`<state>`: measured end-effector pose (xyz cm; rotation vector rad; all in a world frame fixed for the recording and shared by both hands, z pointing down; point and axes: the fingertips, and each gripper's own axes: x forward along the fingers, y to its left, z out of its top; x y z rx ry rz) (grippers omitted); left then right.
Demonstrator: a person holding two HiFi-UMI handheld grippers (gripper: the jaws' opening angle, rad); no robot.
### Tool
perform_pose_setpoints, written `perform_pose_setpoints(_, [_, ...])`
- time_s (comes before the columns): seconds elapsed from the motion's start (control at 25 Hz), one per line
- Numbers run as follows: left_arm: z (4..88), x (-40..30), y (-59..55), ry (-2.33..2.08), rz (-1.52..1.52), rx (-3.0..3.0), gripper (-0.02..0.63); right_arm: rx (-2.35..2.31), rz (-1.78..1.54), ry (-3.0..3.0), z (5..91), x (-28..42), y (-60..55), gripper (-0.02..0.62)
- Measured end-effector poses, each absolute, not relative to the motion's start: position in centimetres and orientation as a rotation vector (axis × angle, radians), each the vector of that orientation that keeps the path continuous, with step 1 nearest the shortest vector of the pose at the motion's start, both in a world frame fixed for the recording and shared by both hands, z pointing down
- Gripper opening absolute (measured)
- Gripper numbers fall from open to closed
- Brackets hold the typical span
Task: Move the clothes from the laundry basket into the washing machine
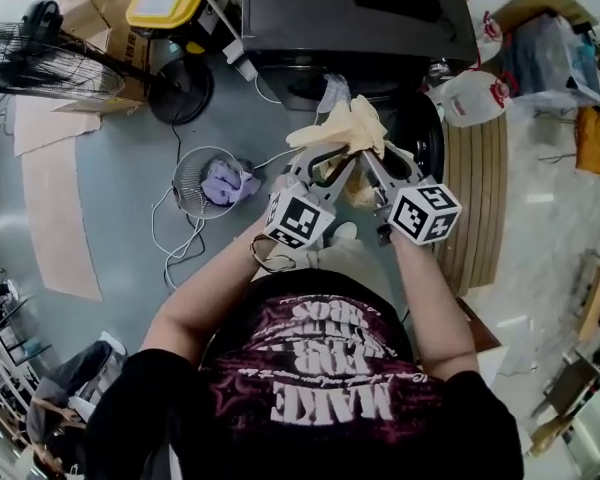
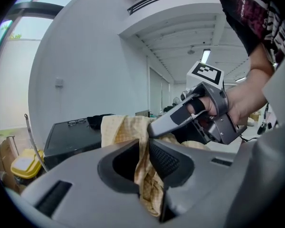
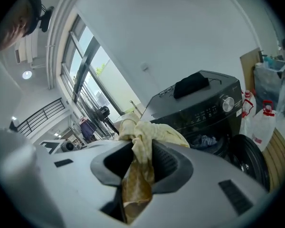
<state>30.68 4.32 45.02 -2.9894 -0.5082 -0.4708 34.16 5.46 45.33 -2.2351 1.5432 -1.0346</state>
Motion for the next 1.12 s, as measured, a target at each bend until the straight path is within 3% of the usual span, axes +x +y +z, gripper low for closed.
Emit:
perform_pose_setpoints(0.28, [47.8, 30.8, 0.4, -0.5, -0.52, -3.012, 0.055, -2.27, -1.077, 1.417, 50.2, 37.4, 4.5, 0.12])
perform_pose_setpoints(0.84, [54.5, 35.1, -10.3, -0.068, -0.537, -3.095, 0.052, -2.274, -1.122, 1.241, 62.5, 43.1, 4.9, 0.118])
perform_pose_setpoints(1.12, [58.6, 36.0, -13.4, 0.05, -0.517, -3.144, 0.006, -2.299, -1.1, 1.241, 67.5, 45.2, 4.1, 0.118])
